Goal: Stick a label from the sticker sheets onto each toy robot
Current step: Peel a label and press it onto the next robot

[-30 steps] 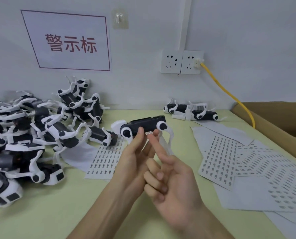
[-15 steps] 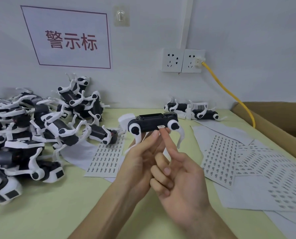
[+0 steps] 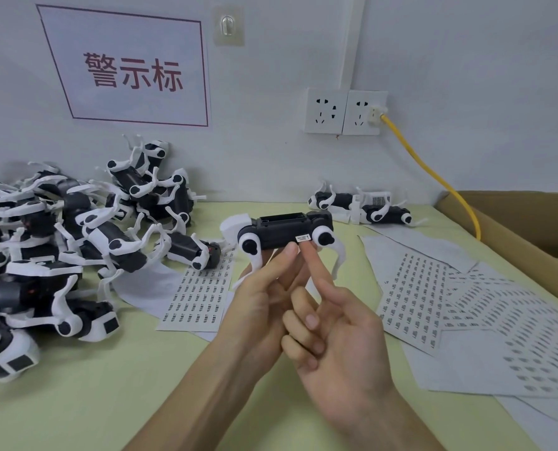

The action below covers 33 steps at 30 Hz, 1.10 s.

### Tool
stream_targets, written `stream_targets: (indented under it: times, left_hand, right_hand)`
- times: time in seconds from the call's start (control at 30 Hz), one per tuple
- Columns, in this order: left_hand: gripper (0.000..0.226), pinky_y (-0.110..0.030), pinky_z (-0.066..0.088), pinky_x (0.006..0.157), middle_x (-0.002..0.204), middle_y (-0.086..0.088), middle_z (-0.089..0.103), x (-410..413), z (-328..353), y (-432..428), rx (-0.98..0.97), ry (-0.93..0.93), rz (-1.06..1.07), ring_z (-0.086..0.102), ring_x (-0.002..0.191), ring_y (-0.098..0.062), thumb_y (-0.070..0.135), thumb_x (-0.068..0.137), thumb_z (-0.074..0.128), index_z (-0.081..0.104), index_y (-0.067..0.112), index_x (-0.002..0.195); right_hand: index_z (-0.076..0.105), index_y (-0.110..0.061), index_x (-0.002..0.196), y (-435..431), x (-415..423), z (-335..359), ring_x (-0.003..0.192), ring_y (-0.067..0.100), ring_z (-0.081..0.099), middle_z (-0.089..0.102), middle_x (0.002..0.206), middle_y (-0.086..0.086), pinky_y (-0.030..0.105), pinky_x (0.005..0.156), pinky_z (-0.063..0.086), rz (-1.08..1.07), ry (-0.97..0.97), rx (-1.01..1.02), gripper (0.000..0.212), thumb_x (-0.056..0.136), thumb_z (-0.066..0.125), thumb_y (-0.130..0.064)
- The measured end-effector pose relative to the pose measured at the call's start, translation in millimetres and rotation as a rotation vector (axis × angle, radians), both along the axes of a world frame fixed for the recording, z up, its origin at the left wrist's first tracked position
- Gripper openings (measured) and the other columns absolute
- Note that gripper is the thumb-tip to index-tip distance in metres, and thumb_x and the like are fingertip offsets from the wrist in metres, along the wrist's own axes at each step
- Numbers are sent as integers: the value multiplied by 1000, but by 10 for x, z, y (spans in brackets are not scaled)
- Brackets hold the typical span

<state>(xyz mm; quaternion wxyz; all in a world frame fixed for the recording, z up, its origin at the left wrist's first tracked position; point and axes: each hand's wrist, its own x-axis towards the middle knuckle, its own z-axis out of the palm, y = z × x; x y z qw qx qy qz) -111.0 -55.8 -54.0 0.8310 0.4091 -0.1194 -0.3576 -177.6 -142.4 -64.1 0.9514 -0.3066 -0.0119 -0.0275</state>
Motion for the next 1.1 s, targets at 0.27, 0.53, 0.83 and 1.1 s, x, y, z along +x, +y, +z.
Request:
stream_targets:
  times: [0.27,0.53,0.83,1.1]
  left_hand:
    - [18,-37,48,99,106,1,74,-24,26,-31,-46,36,175,67,88,-12,40,83,76,67,24,79]
    - [28,-20,58,70,102,5,80,-30,-2,-43,-98,-27,149,72,70,-3,34,90,69,74,31,63]
    - [71,-25,48,38,117,3,78,-39,-23,-48,88,-84,163,60,44,-15,47,78,76,60,10,136]
    - [83,-29,58,56,123,0,76,-34,-29,-50,87,-93,212,73,89,-21,50,73,79,56,8,141]
  right_hand:
    - [72,-32,126,8,-20,2,49,11,17,32,60,-1,25,43,13,-8,6,-5,47,83,55,-25]
    - [71,-33,127,11,-31,14,49,10,17,33,59,-1,23,41,15,0,10,-3,48,81,57,-25]
    - [72,-32,126,8,-35,17,50,11,17,33,59,-1,25,44,13,-12,7,-9,47,83,55,-26]
    - [73,-31,124,18,-36,31,51,11,15,34,61,0,25,43,13,-33,14,-23,48,79,57,-26]
